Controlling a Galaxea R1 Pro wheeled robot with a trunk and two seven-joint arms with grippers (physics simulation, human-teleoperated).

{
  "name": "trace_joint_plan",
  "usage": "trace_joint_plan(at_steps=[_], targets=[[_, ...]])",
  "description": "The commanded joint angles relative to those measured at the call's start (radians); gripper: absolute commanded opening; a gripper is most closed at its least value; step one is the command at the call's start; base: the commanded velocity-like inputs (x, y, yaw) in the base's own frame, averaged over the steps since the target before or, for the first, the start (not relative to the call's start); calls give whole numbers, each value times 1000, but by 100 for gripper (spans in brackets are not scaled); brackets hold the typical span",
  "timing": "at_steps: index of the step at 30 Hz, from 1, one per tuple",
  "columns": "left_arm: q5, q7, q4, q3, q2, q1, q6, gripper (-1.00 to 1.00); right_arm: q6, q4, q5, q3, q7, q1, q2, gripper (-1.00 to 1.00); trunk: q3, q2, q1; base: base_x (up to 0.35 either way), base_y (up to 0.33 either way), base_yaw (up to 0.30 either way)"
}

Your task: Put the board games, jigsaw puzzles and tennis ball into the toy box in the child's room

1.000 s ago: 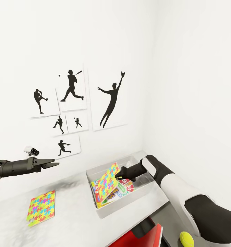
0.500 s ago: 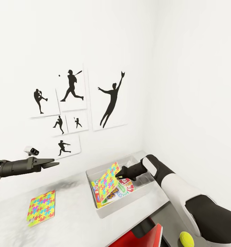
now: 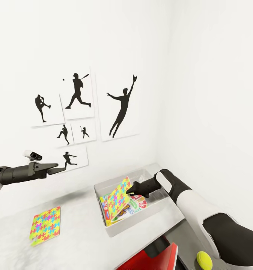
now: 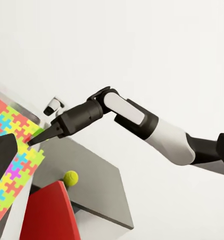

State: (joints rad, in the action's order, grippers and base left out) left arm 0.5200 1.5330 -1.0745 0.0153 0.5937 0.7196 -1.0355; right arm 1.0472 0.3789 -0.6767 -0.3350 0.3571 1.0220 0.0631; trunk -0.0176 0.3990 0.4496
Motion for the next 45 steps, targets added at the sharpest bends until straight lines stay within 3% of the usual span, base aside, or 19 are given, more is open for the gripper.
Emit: trace_joint_plan(at_steps=[1, 4, 10, 14, 30, 45], targets=[[2, 4, 0, 2, 0, 3, -11, 100, 0, 0, 8, -4, 10, 1, -1, -100, 2, 1, 0, 0, 0, 0], [5, 5, -1, 1, -7, 17, -11, 100, 0, 0, 8, -2, 10, 2, -1, -100, 7, 1, 0, 0, 0, 0], [4, 4, -2, 1, -55, 75, -12, 100, 0, 1, 8, 1, 6, 11, 1, -100, 17, 1, 0, 0, 0, 0], [5, 4, -2, 0, -64, 85, -11, 100, 0, 2, 8, 0, 4, 30, 0, -100, 23, 1, 0, 0, 0, 0], [2, 4, -2, -3, -64, 87, -11, 100, 0, 43, 8, -4, 3, 35, 10, -100, 49, 1, 0, 0, 0, 0], [0, 4, -2, -5, -64, 87, -9, 100, 0, 43, 8, -4, 4, 35, 3, -100, 74, 1, 0, 0, 0, 9]])
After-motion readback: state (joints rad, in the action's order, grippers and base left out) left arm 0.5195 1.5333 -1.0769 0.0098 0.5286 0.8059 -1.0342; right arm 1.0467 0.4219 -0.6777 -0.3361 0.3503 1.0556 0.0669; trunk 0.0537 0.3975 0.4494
